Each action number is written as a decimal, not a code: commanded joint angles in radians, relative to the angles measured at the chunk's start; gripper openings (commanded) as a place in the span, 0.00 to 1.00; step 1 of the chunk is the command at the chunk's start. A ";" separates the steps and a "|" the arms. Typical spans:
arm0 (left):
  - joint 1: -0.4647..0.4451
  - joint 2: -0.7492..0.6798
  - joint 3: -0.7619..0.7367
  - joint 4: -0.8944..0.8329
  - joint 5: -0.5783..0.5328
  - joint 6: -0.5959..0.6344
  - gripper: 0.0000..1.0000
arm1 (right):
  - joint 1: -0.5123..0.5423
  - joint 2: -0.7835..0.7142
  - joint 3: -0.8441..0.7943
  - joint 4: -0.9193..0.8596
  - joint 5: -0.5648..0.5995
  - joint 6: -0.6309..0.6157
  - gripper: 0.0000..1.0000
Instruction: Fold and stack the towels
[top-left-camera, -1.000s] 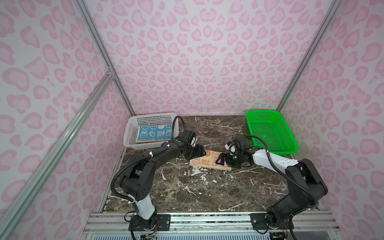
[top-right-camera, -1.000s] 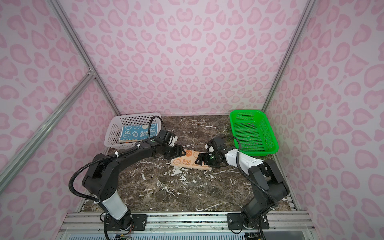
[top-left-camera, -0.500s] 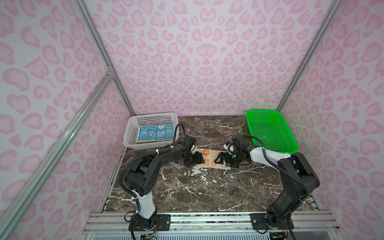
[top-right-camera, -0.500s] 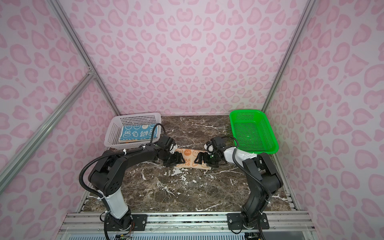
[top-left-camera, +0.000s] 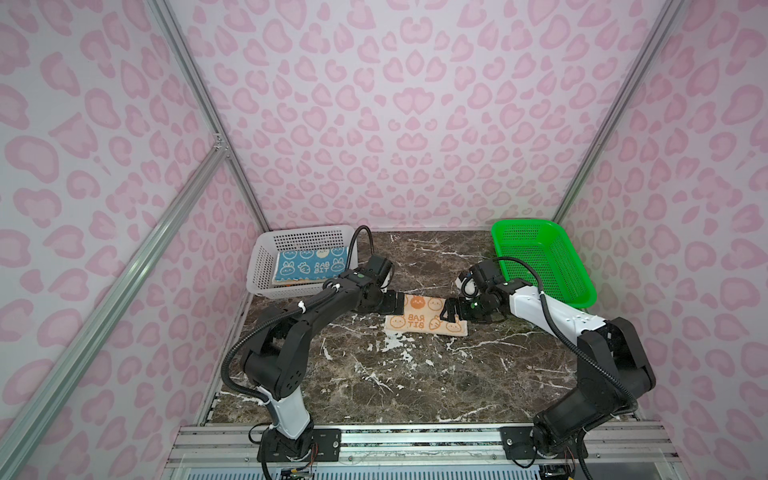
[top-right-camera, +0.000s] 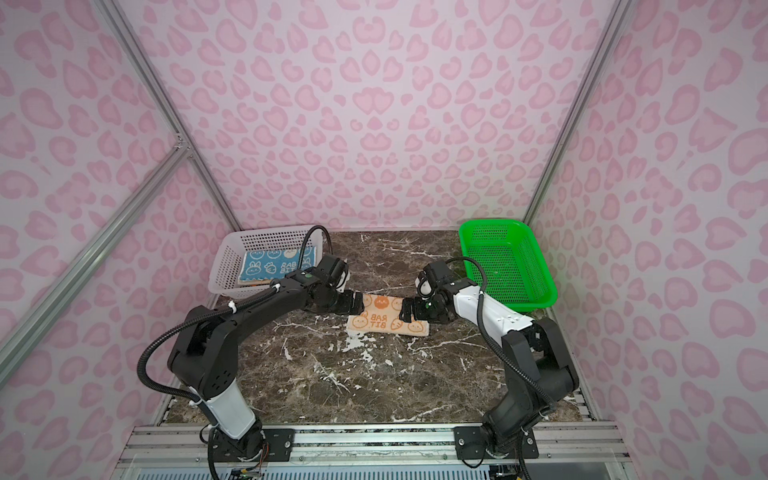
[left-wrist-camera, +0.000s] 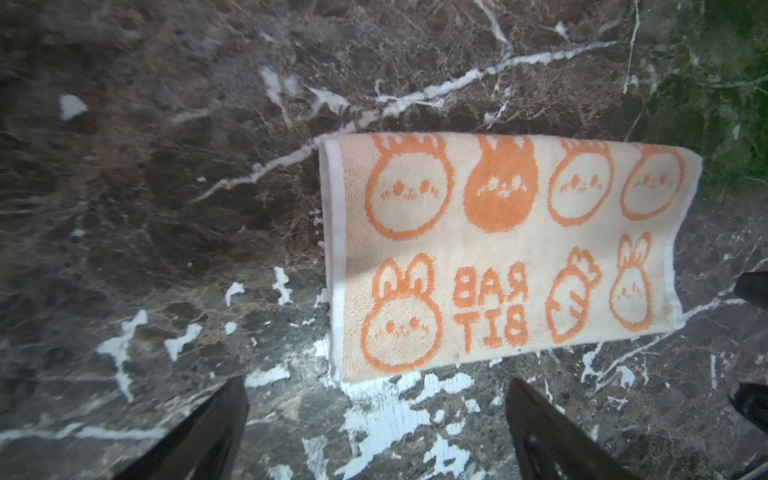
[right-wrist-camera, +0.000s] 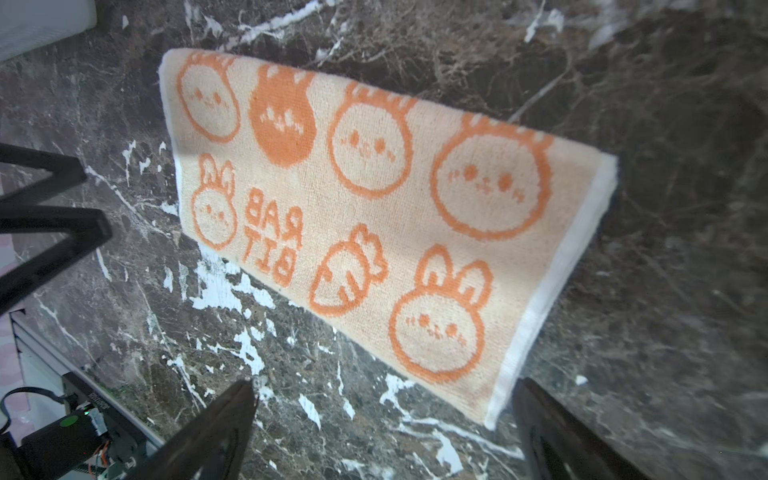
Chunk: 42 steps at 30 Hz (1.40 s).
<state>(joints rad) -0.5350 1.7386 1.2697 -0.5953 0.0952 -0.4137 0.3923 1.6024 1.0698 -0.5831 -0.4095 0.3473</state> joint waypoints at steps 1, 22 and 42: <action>0.000 -0.052 0.001 -0.011 -0.112 0.082 0.98 | -0.004 -0.002 -0.005 -0.050 0.057 -0.030 0.98; 0.000 0.176 0.120 0.029 0.086 0.110 0.99 | -0.040 0.123 -0.019 0.038 0.055 -0.028 0.98; 0.000 0.350 0.139 0.007 0.155 0.094 0.87 | -0.040 0.152 -0.037 0.078 0.018 -0.013 0.98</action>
<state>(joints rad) -0.5320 2.0502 1.4231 -0.5571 0.2085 -0.3145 0.3531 1.7412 1.0439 -0.5224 -0.3782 0.3264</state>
